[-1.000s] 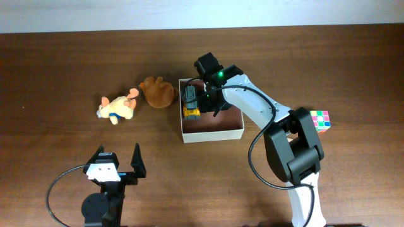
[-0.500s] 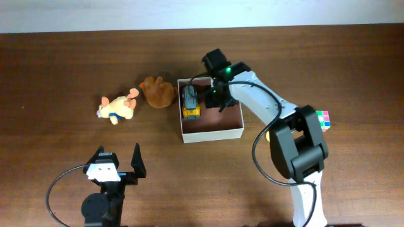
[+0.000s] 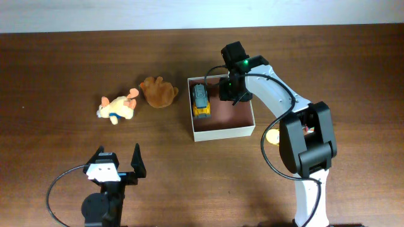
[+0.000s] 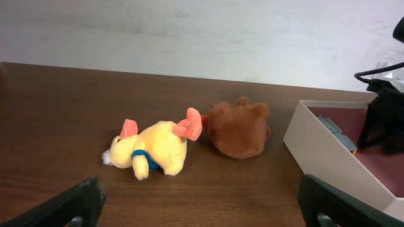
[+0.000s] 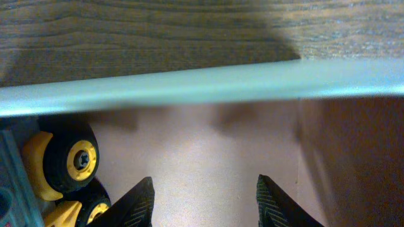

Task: Pack container
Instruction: 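Lower the truck into the box and open the right gripper, then raise the right gripper and move it over the Rubik's cube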

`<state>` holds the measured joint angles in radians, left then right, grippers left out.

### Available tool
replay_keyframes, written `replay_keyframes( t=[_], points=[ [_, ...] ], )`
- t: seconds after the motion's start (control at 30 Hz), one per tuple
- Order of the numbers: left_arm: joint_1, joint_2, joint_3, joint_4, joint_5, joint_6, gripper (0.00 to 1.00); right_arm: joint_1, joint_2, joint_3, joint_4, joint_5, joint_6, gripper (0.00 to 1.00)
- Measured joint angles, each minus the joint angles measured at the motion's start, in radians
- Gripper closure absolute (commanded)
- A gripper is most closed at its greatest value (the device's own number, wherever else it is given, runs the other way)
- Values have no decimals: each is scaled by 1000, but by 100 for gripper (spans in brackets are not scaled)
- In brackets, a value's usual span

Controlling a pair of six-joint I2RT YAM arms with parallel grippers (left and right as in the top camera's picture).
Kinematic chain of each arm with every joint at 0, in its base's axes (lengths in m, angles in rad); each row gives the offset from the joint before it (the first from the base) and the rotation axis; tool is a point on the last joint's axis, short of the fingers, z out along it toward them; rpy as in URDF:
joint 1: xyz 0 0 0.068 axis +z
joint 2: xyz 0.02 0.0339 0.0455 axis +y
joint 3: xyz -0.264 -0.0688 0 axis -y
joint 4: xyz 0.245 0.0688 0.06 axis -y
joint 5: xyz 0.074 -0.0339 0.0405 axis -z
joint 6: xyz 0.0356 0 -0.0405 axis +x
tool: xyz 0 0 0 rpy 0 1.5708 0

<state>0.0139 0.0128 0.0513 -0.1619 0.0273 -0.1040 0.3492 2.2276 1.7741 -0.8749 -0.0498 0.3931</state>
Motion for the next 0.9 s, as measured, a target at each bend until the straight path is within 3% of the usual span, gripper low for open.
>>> replay_keyframes(
  t=[0.57,0.9],
  points=[
    [0,0,0,0,0,0,0,0,0,0,-27,59,194,53],
    [0,0,0,0,0,0,1,0,0,0,-26,77,204,49]
  ],
)
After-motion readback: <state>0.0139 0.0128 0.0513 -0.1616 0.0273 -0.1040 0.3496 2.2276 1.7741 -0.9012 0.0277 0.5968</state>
